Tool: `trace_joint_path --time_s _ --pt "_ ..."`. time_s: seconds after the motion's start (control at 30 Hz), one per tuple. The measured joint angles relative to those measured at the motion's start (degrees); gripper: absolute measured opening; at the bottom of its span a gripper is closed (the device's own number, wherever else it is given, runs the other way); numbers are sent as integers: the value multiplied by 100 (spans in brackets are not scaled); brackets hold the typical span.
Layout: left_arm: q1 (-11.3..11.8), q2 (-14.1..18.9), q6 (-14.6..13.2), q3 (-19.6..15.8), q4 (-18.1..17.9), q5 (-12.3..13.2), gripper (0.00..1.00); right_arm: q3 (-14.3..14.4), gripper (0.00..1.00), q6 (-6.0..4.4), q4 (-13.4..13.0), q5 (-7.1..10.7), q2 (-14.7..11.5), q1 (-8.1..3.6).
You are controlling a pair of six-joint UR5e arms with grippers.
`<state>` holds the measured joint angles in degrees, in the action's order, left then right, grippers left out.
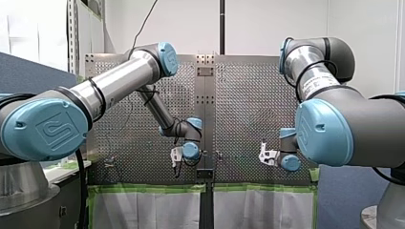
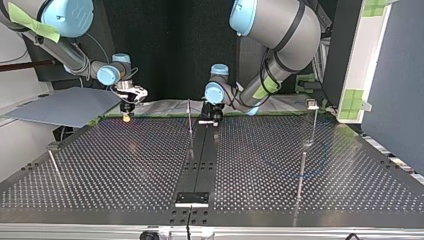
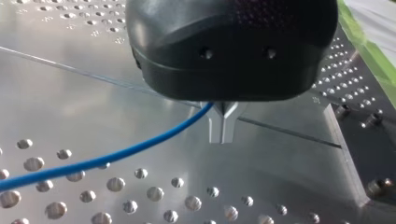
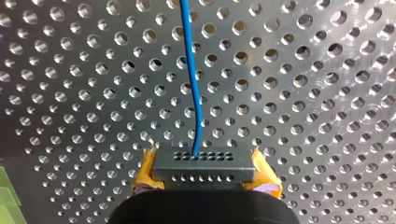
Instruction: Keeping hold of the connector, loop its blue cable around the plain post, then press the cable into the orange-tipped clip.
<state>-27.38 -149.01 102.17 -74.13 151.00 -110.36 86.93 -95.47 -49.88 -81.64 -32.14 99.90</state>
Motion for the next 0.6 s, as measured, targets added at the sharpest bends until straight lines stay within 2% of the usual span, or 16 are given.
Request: trace_joint_path --time_s 0.17,0.2,0.23,0.27,0.3,0.33,0.6 --pt "-4 0 -1 3 15 -8 0 -3 2 4 8 11 5 -16" --pt "-11 0 -2 2 12 -6 8 -3 2 3 13 13 6 -16" --pt "-18 1 -4 2 10 -4 21 -3 2 2 18 16 7 -16" --pt "-27 4 -7 2 11 -3 21 -4 2 2 25 18 7 -17" --pt "-39 4 -16 1 15 -5 39 -3 2 1 39 21 8 -17" --pt "-50 5 -30 0 25 -12 44 -4 2 1 51 22 8 -17" --pt "-148 8 -222 -2 397 -360 44 -4 2 -2 118 25 8 -4"
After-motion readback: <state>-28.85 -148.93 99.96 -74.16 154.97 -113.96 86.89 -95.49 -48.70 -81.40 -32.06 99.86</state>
